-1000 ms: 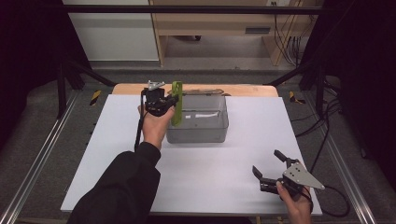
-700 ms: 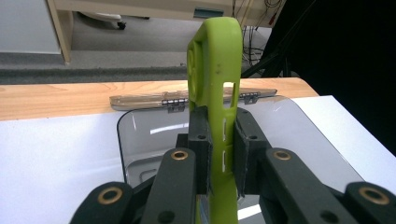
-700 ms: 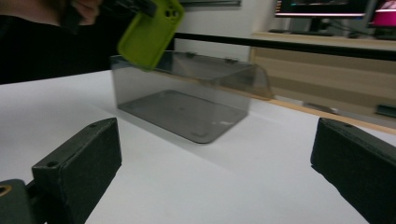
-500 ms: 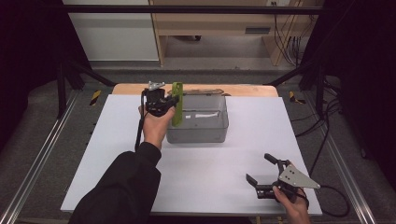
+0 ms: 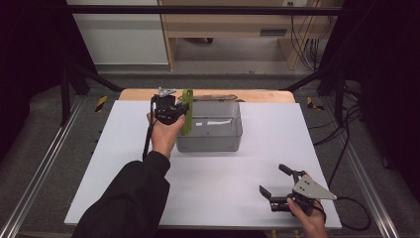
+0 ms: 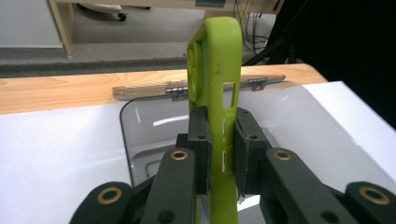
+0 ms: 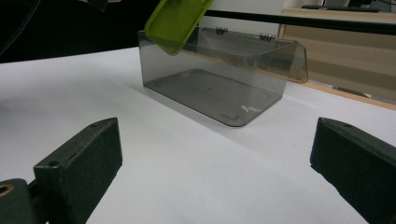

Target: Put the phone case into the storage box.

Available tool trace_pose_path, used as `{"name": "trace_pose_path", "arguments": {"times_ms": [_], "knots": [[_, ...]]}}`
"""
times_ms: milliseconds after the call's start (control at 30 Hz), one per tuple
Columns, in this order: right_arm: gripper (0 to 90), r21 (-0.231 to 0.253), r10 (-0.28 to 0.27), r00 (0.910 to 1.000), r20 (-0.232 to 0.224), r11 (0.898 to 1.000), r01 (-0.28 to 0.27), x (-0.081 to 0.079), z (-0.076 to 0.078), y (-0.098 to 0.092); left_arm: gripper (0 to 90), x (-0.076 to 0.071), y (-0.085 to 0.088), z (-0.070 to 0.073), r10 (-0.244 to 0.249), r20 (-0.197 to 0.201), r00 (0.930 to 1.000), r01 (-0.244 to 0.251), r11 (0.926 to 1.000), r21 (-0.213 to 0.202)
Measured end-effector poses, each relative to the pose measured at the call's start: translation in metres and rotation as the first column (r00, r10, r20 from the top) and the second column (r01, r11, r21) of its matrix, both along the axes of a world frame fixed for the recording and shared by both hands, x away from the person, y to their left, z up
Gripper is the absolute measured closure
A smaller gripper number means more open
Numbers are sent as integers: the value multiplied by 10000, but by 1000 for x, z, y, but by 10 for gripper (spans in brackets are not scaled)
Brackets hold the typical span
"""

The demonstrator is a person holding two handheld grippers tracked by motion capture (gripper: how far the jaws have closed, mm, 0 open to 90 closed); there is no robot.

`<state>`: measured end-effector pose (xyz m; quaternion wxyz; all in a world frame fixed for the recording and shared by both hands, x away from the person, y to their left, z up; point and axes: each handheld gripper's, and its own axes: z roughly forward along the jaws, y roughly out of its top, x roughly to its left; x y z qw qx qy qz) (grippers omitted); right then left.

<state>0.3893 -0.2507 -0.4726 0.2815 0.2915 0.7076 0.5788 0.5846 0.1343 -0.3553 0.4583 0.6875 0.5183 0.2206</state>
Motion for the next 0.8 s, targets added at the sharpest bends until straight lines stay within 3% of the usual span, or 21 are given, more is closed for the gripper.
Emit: {"name": "trace_pose_path", "arguments": {"times_ms": [267,433,800], "knots": [[25,-104,25,9997,-259,9999,-27,-1,-1,3,792,2,5,-11,236,-29,9997,-236,9997,52],[24,-42,-25,9996,-284,10000,24,-1,-1,3,792,1,5,-11,196,130,9997,-202,9987,465],[25,28,-191,9994,-292,9998,192,0,-1,1,791,0,6,-17,170,295,9994,-196,9958,899]]}}
